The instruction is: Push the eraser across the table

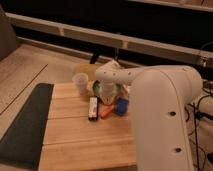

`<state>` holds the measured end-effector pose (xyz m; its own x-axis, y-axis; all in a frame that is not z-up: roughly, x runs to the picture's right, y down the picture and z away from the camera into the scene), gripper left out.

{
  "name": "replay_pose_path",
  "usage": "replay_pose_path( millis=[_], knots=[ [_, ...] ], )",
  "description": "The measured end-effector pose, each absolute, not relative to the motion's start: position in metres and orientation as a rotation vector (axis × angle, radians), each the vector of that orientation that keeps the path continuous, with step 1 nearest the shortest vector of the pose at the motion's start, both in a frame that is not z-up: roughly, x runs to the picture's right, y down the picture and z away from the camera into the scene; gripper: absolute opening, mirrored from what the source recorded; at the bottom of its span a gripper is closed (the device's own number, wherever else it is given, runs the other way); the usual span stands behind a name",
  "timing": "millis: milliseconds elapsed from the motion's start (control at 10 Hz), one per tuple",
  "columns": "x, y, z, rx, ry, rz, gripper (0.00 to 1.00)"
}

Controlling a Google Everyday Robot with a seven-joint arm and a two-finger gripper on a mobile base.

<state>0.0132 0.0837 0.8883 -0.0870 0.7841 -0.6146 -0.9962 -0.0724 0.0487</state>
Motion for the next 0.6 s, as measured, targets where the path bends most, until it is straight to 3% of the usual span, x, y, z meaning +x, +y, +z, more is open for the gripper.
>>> replay_pose_path(
  millis=[600],
  knots=[
    [-0.010,0.093,0.900,-0.488,0.529,1.519,0.00]
  ],
)
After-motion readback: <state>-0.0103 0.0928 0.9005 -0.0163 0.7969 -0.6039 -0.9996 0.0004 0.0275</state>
